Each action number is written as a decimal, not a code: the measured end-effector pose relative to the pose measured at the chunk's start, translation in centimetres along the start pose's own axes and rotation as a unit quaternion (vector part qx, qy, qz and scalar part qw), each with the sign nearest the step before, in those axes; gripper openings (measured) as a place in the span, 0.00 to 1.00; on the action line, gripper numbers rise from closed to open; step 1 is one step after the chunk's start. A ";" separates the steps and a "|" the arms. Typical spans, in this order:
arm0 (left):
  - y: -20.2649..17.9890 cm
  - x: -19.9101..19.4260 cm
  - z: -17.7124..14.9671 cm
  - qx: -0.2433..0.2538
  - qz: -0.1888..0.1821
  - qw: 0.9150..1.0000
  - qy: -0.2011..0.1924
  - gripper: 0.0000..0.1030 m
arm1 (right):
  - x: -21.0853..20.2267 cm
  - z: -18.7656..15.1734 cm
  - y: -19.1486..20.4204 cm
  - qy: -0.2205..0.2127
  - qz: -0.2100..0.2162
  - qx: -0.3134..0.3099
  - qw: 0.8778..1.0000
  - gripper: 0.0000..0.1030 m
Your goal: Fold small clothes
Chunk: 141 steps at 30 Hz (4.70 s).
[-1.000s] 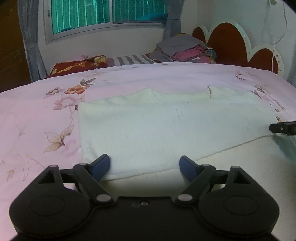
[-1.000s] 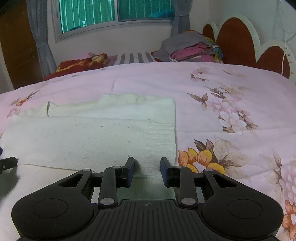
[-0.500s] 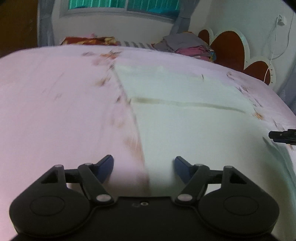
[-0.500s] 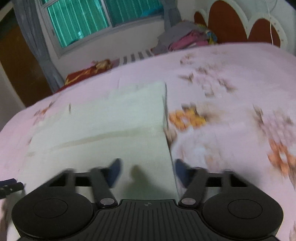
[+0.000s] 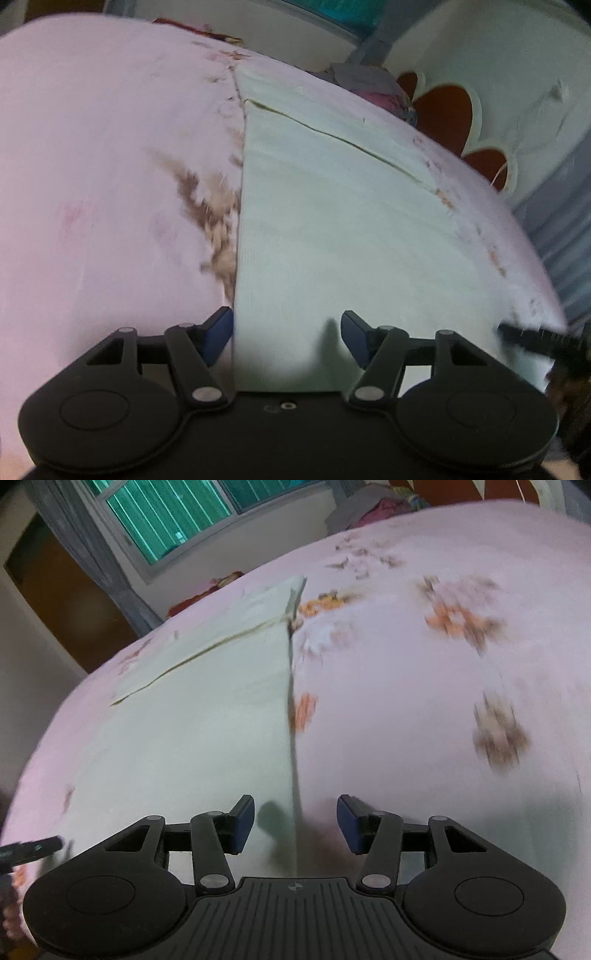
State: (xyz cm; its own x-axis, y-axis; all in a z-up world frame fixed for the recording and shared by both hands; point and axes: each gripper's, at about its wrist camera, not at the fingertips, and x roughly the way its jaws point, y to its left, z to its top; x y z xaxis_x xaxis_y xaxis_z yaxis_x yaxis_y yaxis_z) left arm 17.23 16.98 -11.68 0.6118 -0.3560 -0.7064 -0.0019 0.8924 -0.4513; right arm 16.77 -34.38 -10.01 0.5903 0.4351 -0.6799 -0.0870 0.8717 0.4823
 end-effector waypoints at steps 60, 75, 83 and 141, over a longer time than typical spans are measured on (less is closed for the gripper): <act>4.9 19.2 25.6 -0.186 -0.102 0.972 -0.097 0.03 | 18.2 28.6 1.1 -0.065 0.098 0.105 0.987 0.02; 5.6 21.2 30.4 -0.091 -0.079 0.986 -0.114 0.53 | 21.1 30.5 -1.8 -0.095 0.074 0.084 0.989 0.57; 4.4 24.5 31.3 -0.017 -0.028 0.999 -0.039 0.38 | 24.3 29.2 1.1 -0.026 0.011 -0.024 0.999 0.18; -7.3 20.8 22.7 0.183 0.075 0.976 -0.090 0.71 | 24.0 21.3 10.1 -0.052 -0.139 -0.199 0.969 0.45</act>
State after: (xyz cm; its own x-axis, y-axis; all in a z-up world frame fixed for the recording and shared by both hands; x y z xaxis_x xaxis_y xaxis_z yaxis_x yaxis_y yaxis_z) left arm 47.99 9.35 -10.71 0.7551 -0.1893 -0.6277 0.1613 0.9816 -0.1019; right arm 47.13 -19.95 -9.65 0.7105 0.1648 -0.6842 -0.2042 0.9786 0.0237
